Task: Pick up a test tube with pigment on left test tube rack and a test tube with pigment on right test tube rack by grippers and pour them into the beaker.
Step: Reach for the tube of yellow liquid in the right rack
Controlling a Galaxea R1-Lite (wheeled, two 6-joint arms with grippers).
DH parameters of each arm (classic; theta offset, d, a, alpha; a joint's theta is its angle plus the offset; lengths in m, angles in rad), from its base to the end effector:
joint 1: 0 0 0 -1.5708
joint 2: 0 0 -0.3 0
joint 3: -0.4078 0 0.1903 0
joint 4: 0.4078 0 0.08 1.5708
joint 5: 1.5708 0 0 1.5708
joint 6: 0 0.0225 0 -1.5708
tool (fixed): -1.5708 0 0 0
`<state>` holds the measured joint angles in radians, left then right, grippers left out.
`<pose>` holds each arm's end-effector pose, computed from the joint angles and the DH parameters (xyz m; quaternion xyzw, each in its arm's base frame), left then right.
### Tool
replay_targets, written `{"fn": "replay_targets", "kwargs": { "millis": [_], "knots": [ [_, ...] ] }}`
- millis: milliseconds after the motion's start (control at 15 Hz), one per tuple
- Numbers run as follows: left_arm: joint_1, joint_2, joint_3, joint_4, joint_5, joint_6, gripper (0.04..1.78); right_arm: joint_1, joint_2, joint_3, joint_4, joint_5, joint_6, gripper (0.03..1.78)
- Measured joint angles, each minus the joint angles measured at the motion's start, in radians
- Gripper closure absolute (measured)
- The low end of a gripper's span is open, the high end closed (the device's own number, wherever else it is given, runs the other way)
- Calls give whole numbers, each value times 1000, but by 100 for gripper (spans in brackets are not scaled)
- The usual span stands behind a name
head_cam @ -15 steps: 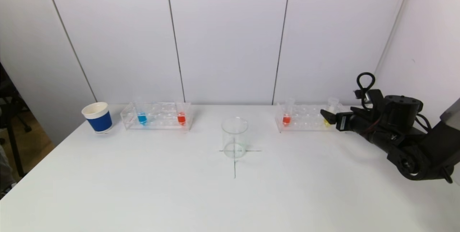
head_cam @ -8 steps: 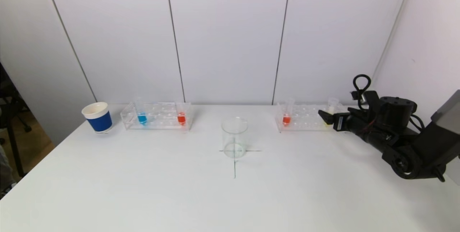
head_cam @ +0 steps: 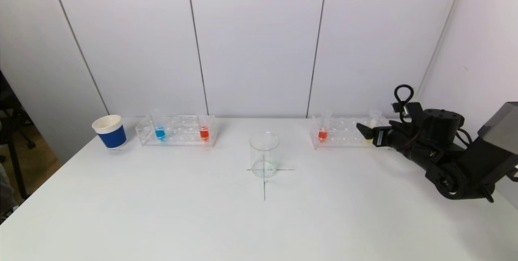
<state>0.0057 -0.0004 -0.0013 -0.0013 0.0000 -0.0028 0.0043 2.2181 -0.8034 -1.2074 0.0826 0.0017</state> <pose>-0.0229 -0.0001 0.0760 -0.0014 -0.0015 0.0028 1.0000 0.3828 0.0035 0.0574 0.0049 0.1034 0.0431 0.9937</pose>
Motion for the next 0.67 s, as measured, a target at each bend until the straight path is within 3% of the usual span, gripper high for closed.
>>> {"fn": "replay_targets", "kwargs": {
  "millis": [667],
  "knots": [
    [0,0,0,0,0,0,6,0,38,-68,3,-20,0,4]
  ]
}}
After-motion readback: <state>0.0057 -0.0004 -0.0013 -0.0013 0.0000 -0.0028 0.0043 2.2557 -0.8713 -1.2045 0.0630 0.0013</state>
